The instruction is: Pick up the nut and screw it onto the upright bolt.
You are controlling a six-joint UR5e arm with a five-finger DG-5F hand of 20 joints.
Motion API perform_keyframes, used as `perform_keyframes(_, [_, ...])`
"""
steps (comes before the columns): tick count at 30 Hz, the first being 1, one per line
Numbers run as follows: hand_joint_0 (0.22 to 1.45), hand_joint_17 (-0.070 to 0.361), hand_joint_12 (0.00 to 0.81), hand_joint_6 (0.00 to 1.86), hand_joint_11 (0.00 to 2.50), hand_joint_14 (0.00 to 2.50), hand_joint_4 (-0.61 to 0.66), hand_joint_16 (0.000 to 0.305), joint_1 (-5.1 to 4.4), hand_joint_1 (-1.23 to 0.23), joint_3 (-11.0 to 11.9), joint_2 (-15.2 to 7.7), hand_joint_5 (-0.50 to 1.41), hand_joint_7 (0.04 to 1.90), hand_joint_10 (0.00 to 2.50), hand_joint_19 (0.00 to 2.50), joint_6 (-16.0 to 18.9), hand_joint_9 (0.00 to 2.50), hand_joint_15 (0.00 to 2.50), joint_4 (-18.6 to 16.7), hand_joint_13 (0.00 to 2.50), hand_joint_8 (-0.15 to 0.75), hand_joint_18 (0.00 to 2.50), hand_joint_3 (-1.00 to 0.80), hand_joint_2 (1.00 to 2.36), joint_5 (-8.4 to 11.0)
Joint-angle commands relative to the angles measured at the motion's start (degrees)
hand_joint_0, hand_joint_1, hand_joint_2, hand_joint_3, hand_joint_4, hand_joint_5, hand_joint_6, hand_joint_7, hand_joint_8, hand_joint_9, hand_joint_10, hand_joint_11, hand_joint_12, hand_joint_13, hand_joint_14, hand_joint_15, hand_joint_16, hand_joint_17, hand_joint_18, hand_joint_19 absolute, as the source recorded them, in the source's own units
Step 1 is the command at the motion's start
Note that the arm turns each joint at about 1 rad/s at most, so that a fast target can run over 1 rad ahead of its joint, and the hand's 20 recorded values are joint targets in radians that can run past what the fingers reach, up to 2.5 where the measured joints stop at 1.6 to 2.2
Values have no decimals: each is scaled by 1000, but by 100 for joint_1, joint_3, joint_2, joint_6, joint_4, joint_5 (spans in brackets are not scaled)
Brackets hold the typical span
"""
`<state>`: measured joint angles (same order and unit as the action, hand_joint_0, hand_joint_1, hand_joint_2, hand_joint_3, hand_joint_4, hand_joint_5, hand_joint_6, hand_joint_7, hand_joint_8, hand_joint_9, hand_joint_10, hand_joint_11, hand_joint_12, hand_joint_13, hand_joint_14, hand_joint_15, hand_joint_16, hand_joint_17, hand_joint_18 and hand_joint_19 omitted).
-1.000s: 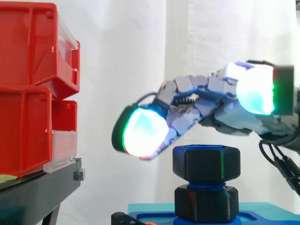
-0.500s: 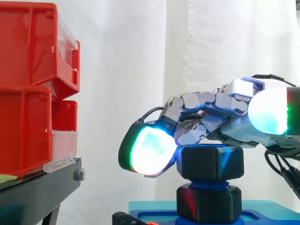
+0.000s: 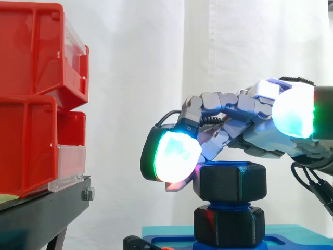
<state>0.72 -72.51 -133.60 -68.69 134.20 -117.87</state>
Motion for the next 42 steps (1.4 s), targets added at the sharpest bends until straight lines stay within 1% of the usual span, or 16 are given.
perform_keyframes(1, [482, 65, 247, 504, 0, 0, 220, 29, 34, -98, 0, 0, -37, 1302, 0, 0, 22, 781, 0, -87, 578, 233, 265, -500, 1000, 1])
perform_keyframes(6, [496, 60, 238, 503, 0, 0, 207, 27, 78, -117, 0, 0, -24, 1393, 0, 0, 22, 807, 0, -87, 606, 237, 300, -500, 1000, -8])
perform_keyframes(11, [504, 57, 227, 503, 0, 0, 191, 25, 165, -133, 0, 0, -15, 1464, 0, 0, 22, 837, 0, -87, 623, 242, 328, -500, 1000, -184])
perform_keyframes(17, [515, 50, 209, 502, 0, 0, 162, 22, 192, -157, 0, 0, 3, 1538, 0, 0, 22, 940, 0, -87, 710, 250, 425, -500, 1000, -210])
perform_keyframes(22, [527, 42, 192, 501, 0, 0, 132, 19, 245, -181, 9, 0, 16, 1606, 0, 0, 31, 1012, 0, -87, 780, 257, 511, -500, 1000, -210])
perform_keyframes(25, [531, 36, 175, 505, 0, 0, 121, 16, 262, -189, 9, 0, 23, 1632, 0, 0, 31, 1063, 0, -87, 819, 256, 546, -500, 1000, -246])
perform_keyframes(27, [542, 20, 134, 545, 0, 0, 89, 9, 280, -210, 9, 0, 28, 1546, 0, 0, 31, 1126, 0, -87, 882, 251, 597, -500, 1000, -281])
perform_keyframes(28, [544, 18, 131, 556, 0, 0, 90, 8, 297, -214, 0, 0, 29, 1520, 0, 0, 31, 1132, 0, -87, 885, 248, 605, -500, 1000, -298])
perform_keyframes(30, [553, 11, 98, 626, 0, 0, 62, 5, 315, -232, 0, 0, 33, 1320, 0, 0, 31, 1255, 0, -87, 973, 224, 677, -500, 1000, -333])
perform_keyframes(31, [553, 10, 95, 633, 0, 0, 66, 5, 315, -232, 0, 0, 33, 1302, 0, 0, 31, 1261, 0, -87, 975, 221, 678, -500, 1000, -342])
perform_keyframes(32, [555, 8, 87, 648, 0, 0, 55, 4, 341, -238, 9, 0, 35, 1262, 0, 0, 31, 1308, 0, -87, 1007, 210, 709, -500, 1000, -360])
perform_keyframes(33, [556, 6, 81, 671, 0, 0, 52, 3, 332, -244, 0, 0, 36, 1196, 0, 0, 31, 1349, 0, -87, 1052, 199, 735, -500, 1000, -369])
perform_keyframes(37, [557, 4, 66, 697, 38, 0, 31, 2, 350, -250, 62, 0, 39, 1125, 0, 0, 31, 1453, 0, -105, 1093, 176, 785, -500, 1000, -369])
perform_keyframes(38, [558, 4, 68, 702, 83, 0, 38, 2, 359, -248, 114, 0, 39, 1102, 3, 0, 31, 1500, 0, -105, 1096, 171, 789, -500, 1000, -386])
perform_keyframes(39, [556, 4, 68, 703, 87, 0, 40, 2, 376, -247, 229, 0, 39, 1101, 3, 0, 49, 1516, 0, -78, 1100, 169, 790, -500, 1000, -430])
perform_keyframes(42, [549, 4, 68, 702, 104, 0, 44, 2, 403, -239, 308, 0, 42, 1082, 4, 0, 172, 1546, 0, -61, 1106, 172, 796, -500, 1000, -439])
